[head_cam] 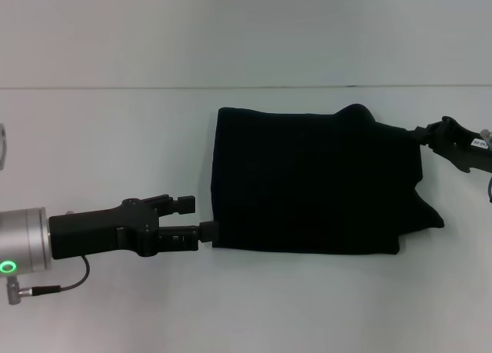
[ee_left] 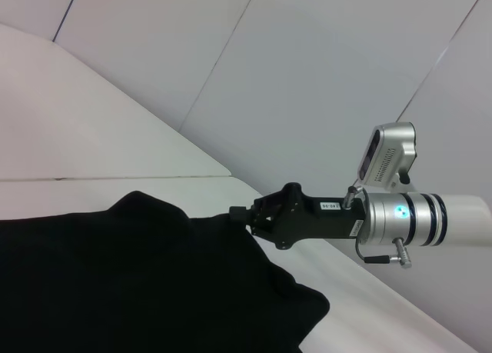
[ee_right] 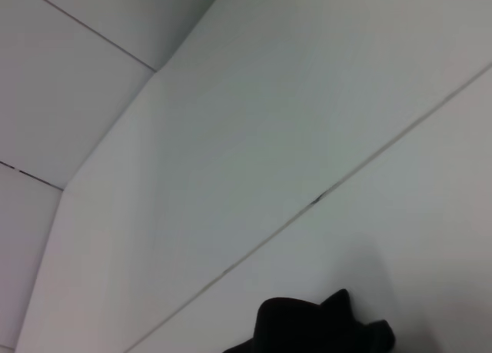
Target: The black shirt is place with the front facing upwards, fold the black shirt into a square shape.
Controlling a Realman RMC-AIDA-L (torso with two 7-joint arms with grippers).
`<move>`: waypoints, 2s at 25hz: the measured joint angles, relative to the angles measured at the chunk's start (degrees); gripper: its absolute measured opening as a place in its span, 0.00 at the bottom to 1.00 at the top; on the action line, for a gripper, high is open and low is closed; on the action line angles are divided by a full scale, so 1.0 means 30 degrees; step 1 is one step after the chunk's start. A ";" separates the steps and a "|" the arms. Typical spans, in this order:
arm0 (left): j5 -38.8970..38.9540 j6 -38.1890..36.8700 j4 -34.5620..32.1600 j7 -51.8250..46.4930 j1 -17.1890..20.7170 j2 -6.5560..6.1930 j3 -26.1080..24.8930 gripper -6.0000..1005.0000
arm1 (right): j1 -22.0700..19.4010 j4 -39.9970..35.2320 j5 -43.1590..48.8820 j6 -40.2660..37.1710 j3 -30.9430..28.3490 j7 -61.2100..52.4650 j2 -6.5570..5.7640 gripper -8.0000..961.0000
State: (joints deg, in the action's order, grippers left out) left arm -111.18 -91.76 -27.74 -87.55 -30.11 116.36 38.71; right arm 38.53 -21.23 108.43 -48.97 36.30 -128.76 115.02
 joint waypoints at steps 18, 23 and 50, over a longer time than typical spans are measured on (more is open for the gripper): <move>0.0129 0.0079 0.0117 0.0004 0.0011 -0.0001 -0.0089 0.95 | -0.1011 -0.0456 -0.2027 -0.2444 -0.2010 0.3889 -0.0585 0.56; 0.0146 0.0211 0.0207 -0.0305 -0.0047 -0.0001 -0.0263 0.95 | -0.0209 -0.0550 -0.1977 -0.5300 -0.1891 0.9106 -0.0186 0.69; 0.0178 0.1016 0.0926 -0.5542 -0.0291 -0.0045 -0.1576 0.95 | -0.1627 -0.1370 -0.1336 -0.2072 0.2294 1.6035 0.1559 0.89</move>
State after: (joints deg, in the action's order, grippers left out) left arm -110.65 -88.72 -24.96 -104.17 -30.98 116.22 33.98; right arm 33.65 -25.34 104.43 -55.19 43.18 -80.65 119.70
